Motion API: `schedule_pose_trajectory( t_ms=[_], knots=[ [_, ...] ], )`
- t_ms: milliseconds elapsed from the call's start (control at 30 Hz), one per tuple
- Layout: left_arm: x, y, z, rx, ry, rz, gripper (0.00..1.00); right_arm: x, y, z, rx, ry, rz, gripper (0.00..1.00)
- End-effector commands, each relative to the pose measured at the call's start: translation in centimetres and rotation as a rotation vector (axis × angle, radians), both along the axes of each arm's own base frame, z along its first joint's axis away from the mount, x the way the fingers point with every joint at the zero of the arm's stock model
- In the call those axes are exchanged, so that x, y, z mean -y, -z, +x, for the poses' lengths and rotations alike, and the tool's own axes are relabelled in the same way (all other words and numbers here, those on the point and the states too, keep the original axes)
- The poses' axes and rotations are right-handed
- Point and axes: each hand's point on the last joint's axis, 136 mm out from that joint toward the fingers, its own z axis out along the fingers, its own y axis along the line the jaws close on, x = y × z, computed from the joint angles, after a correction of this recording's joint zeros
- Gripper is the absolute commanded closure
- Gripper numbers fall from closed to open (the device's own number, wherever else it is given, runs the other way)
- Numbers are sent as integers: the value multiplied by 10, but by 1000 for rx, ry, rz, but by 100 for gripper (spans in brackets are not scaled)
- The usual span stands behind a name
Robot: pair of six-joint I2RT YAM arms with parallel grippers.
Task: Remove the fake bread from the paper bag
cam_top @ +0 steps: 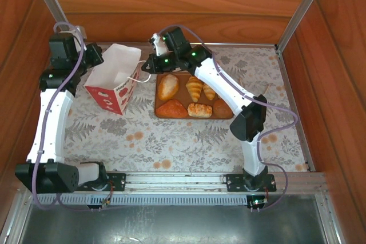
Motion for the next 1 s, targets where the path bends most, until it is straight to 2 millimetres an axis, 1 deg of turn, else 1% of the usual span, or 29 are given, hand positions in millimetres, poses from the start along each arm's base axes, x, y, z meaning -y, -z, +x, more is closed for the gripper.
schedule_pose_trajectory(
  t_ms=[0,167,267,333,367,400,433,467,500,533,633,700,767,833,900,967],
  knots=[
    [2,-22,21,83,41,-2,100,12,-2,16,13,35,-22,99],
    [1,-24,57,82,67,-18,100,21,0,38,28,85,-23,98],
    [-1,-19,78,66,73,-32,100,24,8,48,12,99,-26,96],
    [0,-11,90,47,77,-44,100,26,14,54,-13,111,-30,94],
    [1,-9,94,40,80,-51,97,27,16,55,-18,113,-34,93],
    [1,-6,99,32,87,-61,91,27,17,56,-21,112,-34,90],
    [3,-4,102,28,95,-67,88,28,16,58,-19,114,-34,85],
    [4,-3,105,25,100,-72,85,28,14,58,-14,112,-33,82],
    [4,-3,107,24,101,-76,75,28,10,58,-1,103,-28,78],
    [4,-4,108,25,105,-78,67,28,5,58,17,94,-24,71],
    [2,-13,104,45,96,-65,45,33,-11,57,79,76,-27,50],
    [0,-22,96,66,85,-44,31,39,-23,56,140,67,-42,39],
    [-6,-32,84,93,59,-7,13,50,-35,55,219,73,-76,20],
    [-14,-42,68,119,17,32,0,61,-48,53,300,77,-107,11],
    [-22,-50,51,146,-29,68,0,75,-61,51,385,95,-142,0],
    [-28,-59,34,173,-62,98,0,90,-74,50,472,126,-176,0]
  ],
)
